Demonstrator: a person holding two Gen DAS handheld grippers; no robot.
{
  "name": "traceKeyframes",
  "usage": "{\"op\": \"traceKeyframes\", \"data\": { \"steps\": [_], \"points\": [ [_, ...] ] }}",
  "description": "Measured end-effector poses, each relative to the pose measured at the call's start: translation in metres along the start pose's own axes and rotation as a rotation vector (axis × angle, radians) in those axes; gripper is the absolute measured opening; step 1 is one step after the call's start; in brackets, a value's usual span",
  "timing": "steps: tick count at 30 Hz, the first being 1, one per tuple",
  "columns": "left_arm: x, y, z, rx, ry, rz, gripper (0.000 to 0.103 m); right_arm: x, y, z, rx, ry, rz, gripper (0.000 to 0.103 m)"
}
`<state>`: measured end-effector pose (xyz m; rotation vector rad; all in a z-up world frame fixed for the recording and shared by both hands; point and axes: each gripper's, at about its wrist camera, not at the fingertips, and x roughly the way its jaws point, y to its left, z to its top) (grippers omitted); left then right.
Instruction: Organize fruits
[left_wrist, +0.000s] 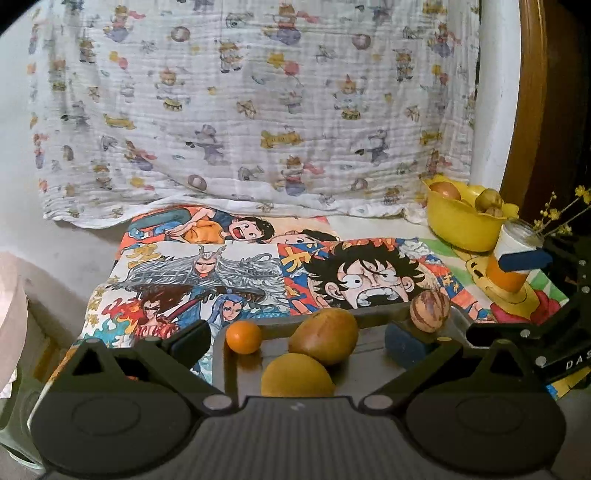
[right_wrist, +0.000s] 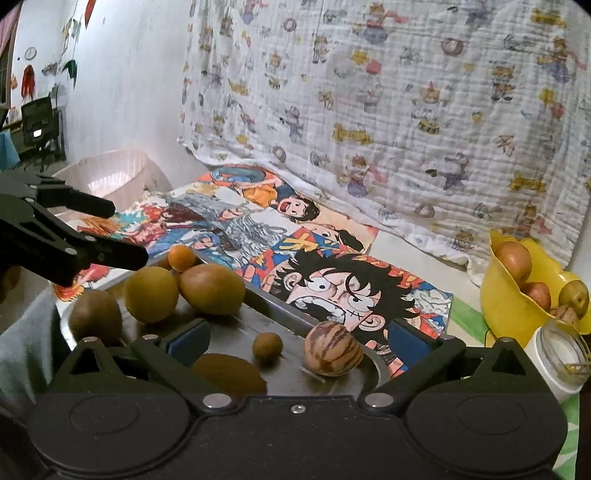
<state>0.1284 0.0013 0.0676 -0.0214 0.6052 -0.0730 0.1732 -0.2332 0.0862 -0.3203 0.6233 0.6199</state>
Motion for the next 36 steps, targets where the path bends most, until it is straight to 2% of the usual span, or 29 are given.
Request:
{"op": "traceKeyframes", "data": {
  "steps": [6,12,19,23,27,36],
  "points": [
    [-0.017,-0.004,-0.011,-0.017,-0.041,0.029,0.102,-0.012,0.008,-0.009,0.026,-0.038,-0.009,0.102],
    [-0.029,-0.004,-0.026,-0.031,-0.051,0.069,0.103,-0.016,0.011,-0.022,0.134,-0.073,-0.013,0.102],
    [-0.041,-0.004,-0.041,-0.050,-0.070,0.097,0.103,-0.035,0.025,-0.030,0.229,-0.174,-0.046,0.102],
    [-0.049,-0.007,-0.050,-0.037,-0.080,0.108,0.103,-0.048,0.042,-0.031,0.213,-0.207,-0.085,0.102],
    [-0.057,-0.009,-0.057,-0.031,-0.078,0.119,0.103,-0.059,0.059,-0.034,0.176,-0.223,-0.088,0.102],
    [-0.071,-0.006,-0.075,-0.064,-0.087,0.126,0.103,-0.076,0.073,-0.045,0.213,-0.257,-0.141,0.102]
  ]
}}
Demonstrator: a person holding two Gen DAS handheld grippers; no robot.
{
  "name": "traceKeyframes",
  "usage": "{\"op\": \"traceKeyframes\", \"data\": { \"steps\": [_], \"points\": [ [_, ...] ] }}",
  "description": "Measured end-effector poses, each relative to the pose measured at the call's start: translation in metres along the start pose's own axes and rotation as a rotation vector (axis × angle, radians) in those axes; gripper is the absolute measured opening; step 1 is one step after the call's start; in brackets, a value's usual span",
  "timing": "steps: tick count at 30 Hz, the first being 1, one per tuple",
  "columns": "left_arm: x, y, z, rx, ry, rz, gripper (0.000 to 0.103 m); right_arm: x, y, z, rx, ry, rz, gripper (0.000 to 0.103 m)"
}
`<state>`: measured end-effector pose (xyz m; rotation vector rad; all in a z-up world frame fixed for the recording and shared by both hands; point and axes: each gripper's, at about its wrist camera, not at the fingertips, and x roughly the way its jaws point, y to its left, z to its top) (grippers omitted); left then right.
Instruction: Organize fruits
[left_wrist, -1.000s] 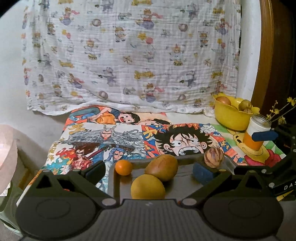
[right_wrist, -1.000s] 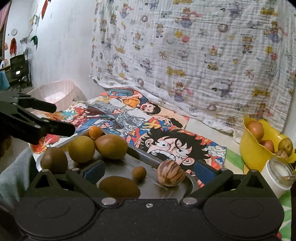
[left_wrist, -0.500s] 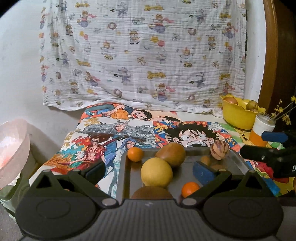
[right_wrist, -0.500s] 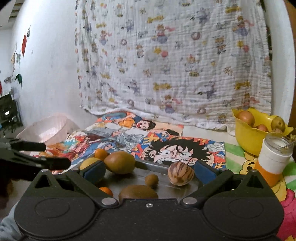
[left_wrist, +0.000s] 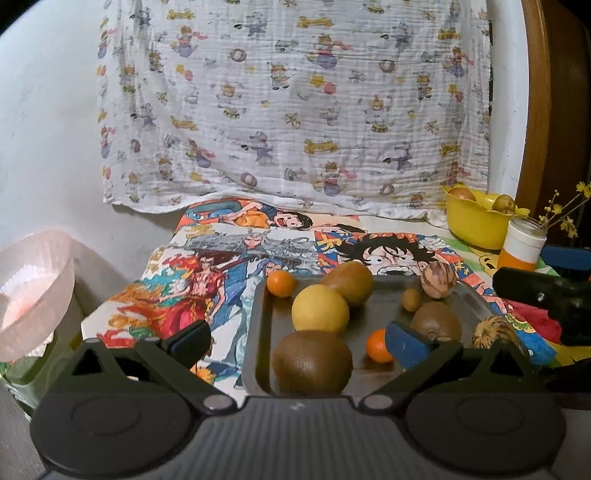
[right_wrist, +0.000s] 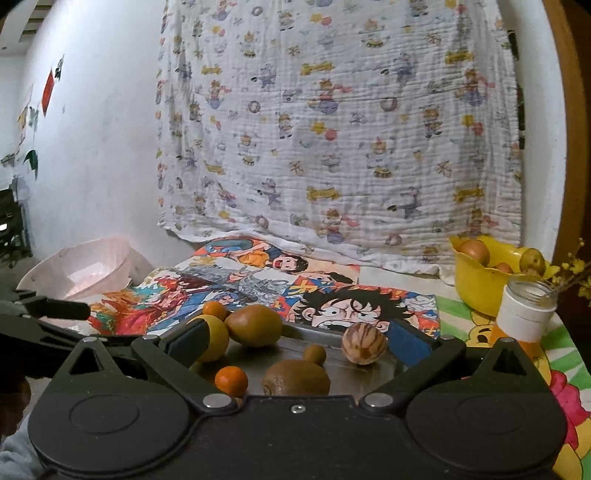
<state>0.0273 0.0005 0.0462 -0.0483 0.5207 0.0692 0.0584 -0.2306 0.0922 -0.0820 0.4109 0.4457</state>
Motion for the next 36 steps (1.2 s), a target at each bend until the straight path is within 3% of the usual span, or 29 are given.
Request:
{"op": "traceKeyframes", "data": {
  "steps": [12,17,25,36],
  "points": [
    [-0.014,0.017,-0.025,-0.071,0.000,-0.016,0.103,-0.024,0.001,-0.028,0.114,-0.001,-0.067,0.102],
    [-0.011,0.018,-0.034,-0.092,0.042,-0.047,0.103,-0.030,0.003,-0.040,0.128,0.013,-0.114,0.102],
    [-0.005,0.014,-0.041,-0.090,0.082,-0.083,0.103,-0.029,0.007,-0.053,0.126,0.047,-0.099,0.102],
    [-0.006,0.012,-0.042,-0.079,0.078,-0.051,0.103,-0.025,0.007,-0.055,0.138,0.063,-0.099,0.102]
  ]
}}
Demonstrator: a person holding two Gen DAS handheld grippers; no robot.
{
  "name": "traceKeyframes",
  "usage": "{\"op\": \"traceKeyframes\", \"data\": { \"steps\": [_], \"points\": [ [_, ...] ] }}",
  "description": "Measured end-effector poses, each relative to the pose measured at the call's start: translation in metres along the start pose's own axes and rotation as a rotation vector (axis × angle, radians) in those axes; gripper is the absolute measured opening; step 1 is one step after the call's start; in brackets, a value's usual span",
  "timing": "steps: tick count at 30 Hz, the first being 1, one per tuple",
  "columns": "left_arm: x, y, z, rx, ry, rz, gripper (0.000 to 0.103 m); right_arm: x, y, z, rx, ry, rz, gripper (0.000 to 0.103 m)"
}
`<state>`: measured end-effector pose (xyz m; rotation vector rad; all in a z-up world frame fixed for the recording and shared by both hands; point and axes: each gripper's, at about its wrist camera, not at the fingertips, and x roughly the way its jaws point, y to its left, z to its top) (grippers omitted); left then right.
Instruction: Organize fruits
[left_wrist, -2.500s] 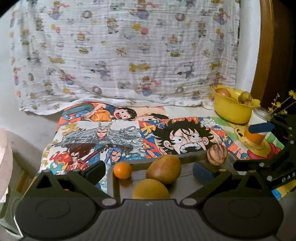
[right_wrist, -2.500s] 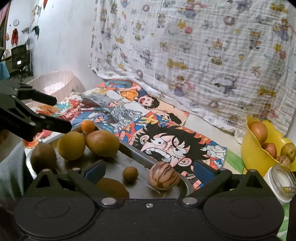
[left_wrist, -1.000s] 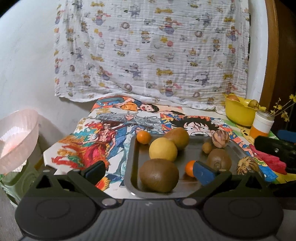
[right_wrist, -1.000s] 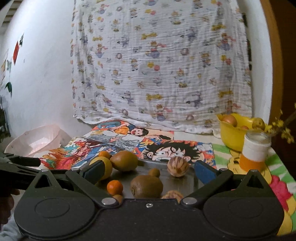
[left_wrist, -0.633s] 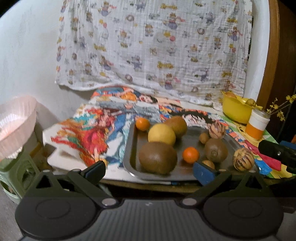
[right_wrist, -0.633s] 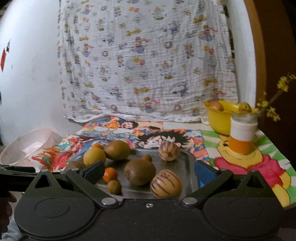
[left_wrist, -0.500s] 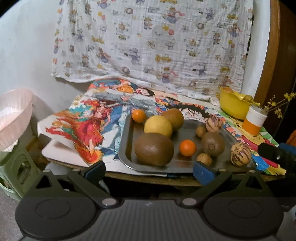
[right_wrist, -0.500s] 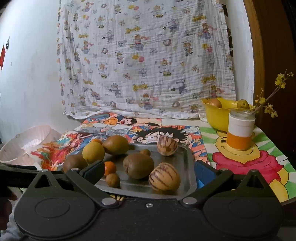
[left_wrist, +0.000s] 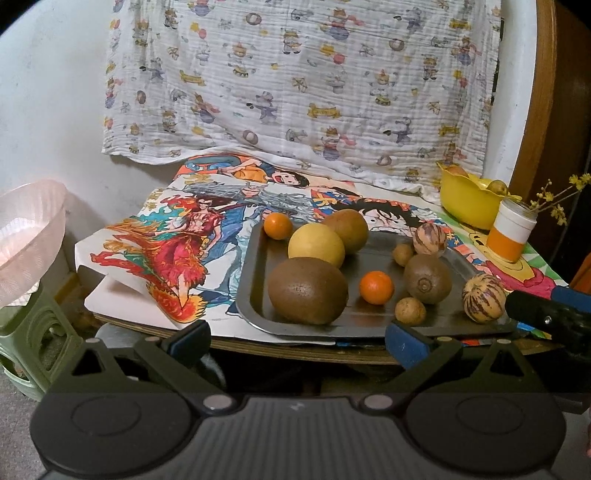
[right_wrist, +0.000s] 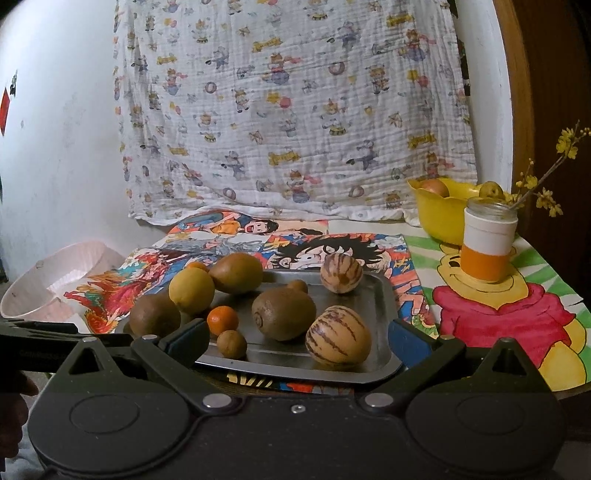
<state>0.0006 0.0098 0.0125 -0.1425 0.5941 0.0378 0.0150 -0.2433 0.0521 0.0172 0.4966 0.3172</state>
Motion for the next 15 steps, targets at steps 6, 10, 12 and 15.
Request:
{"op": "traceKeyframes", "data": {
  "steps": [6,10,12,15],
  "points": [
    [-0.0005,0.0010,-0.0006,-0.007,0.001,-0.007,0.103,0.0006,0.0010,0.0007,-0.006,0.006,0.007,0.102],
    [-0.0008,0.0014,-0.0008,-0.005,0.000,-0.004,0.103,0.0008,0.0021,0.0006,-0.009,0.009,0.014,0.102],
    [-0.0006,0.0015,-0.0006,-0.007,0.000,-0.004,0.103,0.0008,0.0022,0.0004,-0.009,0.010,0.015,0.102],
    [-0.0006,0.0019,-0.0007,-0.007,0.001,-0.007,0.103,0.0006,0.0027,0.0003,-0.011,0.008,0.012,0.102]
  ]
}}
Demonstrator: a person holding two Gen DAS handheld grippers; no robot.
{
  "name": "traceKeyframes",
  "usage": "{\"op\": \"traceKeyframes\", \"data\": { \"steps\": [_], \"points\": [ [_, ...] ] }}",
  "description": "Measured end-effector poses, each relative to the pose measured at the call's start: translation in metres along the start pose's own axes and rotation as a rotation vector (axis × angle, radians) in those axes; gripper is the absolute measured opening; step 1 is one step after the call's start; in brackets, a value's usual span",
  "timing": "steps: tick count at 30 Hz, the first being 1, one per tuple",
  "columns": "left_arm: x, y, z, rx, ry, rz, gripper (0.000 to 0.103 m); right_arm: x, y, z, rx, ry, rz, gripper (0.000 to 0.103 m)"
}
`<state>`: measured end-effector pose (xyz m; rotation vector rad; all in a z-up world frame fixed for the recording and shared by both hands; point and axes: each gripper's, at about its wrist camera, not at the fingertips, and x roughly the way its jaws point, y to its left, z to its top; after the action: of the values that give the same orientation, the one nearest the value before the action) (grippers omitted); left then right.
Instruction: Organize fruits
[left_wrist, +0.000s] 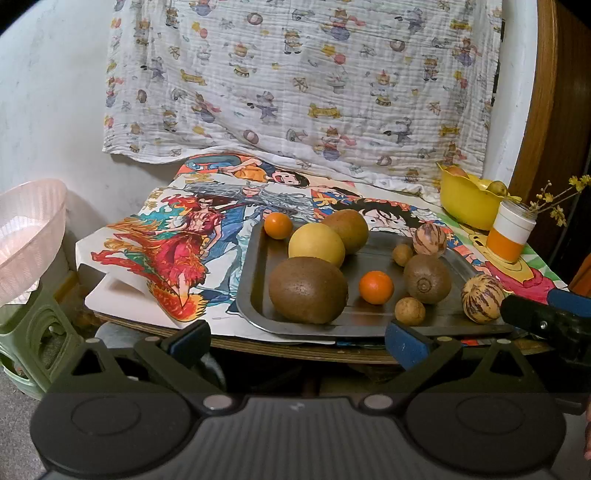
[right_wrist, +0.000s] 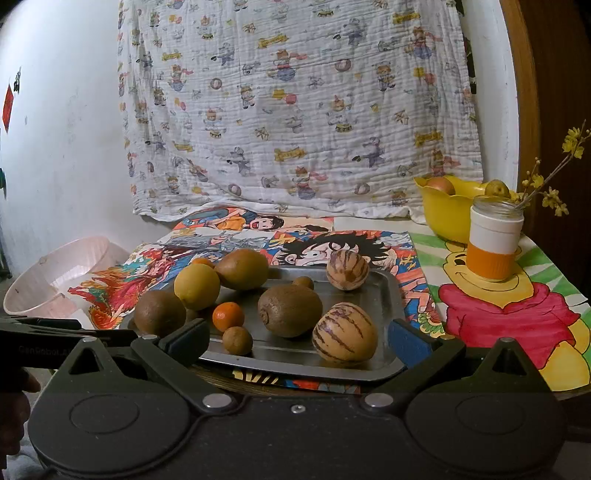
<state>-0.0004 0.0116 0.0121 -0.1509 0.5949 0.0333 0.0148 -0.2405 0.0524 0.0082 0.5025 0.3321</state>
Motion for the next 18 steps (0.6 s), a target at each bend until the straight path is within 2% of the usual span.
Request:
{"op": "traceKeyframes", "data": {
  "steps": [18],
  "points": [
    [-0.0014,0.0006,0.0005,-0.003,-0.001,-0.004,0.103,0.0009,0.0003,0.0006,-0.003,0.001,0.006,0.102]
  ]
}}
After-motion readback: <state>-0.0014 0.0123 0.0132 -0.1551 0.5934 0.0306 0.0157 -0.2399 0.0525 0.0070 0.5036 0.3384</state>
